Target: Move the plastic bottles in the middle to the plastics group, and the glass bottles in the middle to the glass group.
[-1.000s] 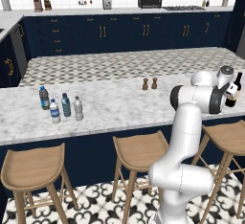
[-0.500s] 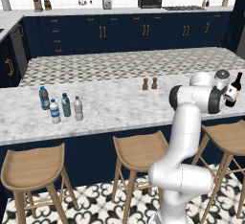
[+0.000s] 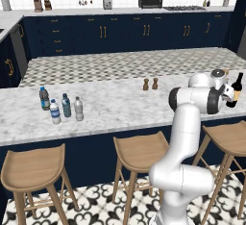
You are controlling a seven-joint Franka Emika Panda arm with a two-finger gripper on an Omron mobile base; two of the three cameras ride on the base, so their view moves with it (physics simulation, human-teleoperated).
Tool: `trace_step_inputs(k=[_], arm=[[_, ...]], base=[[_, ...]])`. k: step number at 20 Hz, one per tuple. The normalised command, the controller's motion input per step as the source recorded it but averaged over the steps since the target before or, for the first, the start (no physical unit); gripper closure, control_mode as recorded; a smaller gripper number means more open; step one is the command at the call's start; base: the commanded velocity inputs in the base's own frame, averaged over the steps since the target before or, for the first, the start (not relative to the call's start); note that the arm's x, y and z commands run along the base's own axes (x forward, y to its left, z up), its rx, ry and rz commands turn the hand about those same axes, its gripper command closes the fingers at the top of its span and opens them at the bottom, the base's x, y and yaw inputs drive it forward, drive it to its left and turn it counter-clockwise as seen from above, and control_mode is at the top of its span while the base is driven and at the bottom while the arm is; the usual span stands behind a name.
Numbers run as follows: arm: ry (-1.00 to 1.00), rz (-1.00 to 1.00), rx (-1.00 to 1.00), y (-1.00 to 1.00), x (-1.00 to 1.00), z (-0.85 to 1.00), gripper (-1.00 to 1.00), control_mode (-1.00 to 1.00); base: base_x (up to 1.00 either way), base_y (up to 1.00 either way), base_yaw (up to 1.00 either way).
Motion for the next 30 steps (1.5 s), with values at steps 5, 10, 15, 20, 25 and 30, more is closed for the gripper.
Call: trace_step_inputs(k=[5, 10, 15, 20, 25, 30], arm=[[0.01, 0.0, 0.0, -0.04, 0.3, 0.0, 1.0, -1.0], [0.0, -0.01, 0.0, -0.24, 0.31, 0.0, 1.0, -1.0], [0.0, -0.01, 0.02, -0.27, 0.07, 0.0, 1.0, -1.0], [0.0, 0.0, 0.01, -0.06, 0.01, -0.12, 1.0, -1.0], [-0.01, 0.0, 0.0, 0.0, 0.01, -0.45, 1.0, -1.0], [0.0, 0.0, 0.0, 0.0, 0.0, -0.04, 1.0, -1.0]], base=[[0.0, 0.0, 0.0], [0.0, 0.0, 0.0], [0.0, 0.0, 0.0], [0.0, 0.0, 0.0], [0.0, 0.0, 0.0], [0.0, 0.0, 0.0]])
